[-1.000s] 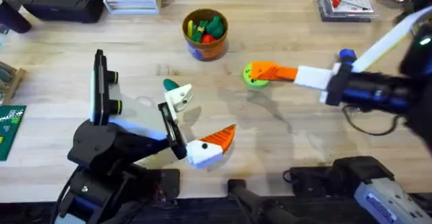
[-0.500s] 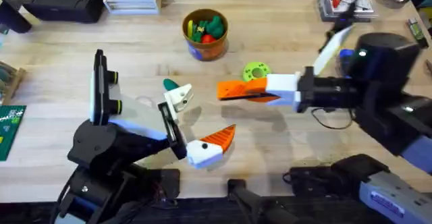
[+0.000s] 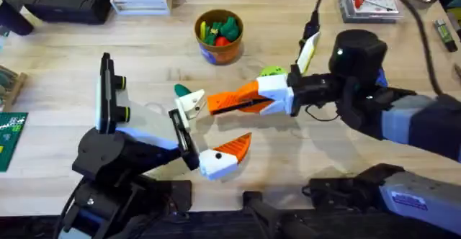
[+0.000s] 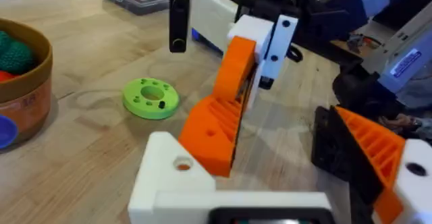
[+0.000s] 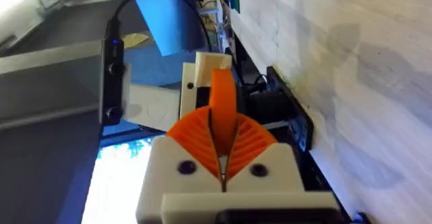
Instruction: Pick up the gripper from the table and insert it into the empty holder that is missing its gripper. Then pick up a screw, insert it into the mounting hole, and use the screwdriver to tighten it. Finally, clean up the table by picking up the vegetable and placing it into the bucket.
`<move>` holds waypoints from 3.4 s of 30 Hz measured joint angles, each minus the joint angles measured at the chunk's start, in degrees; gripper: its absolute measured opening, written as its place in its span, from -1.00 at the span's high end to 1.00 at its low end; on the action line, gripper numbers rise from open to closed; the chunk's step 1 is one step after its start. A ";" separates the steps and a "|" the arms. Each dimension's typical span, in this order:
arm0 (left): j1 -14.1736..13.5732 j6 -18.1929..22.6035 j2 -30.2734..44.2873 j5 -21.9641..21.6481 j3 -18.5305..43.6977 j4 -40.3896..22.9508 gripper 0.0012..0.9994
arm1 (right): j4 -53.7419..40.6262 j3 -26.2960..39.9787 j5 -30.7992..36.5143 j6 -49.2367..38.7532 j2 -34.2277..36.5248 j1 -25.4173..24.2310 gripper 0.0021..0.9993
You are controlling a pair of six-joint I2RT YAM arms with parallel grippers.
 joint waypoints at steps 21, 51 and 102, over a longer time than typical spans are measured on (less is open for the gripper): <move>0.00 -0.07 0.02 0.00 0.00 -0.02 -0.97 | 6.54 2.67 -1.00 8.28 6.66 2.48 0.99; 0.98 -1.29 0.01 -5.88 0.04 0.07 -0.97 | 6.60 16.20 -1.62 8.88 21.91 8.59 0.92; 0.09 -0.62 0.02 -0.20 0.11 -0.20 -0.97 | 6.51 16.44 -2.29 8.39 21.95 9.38 -0.05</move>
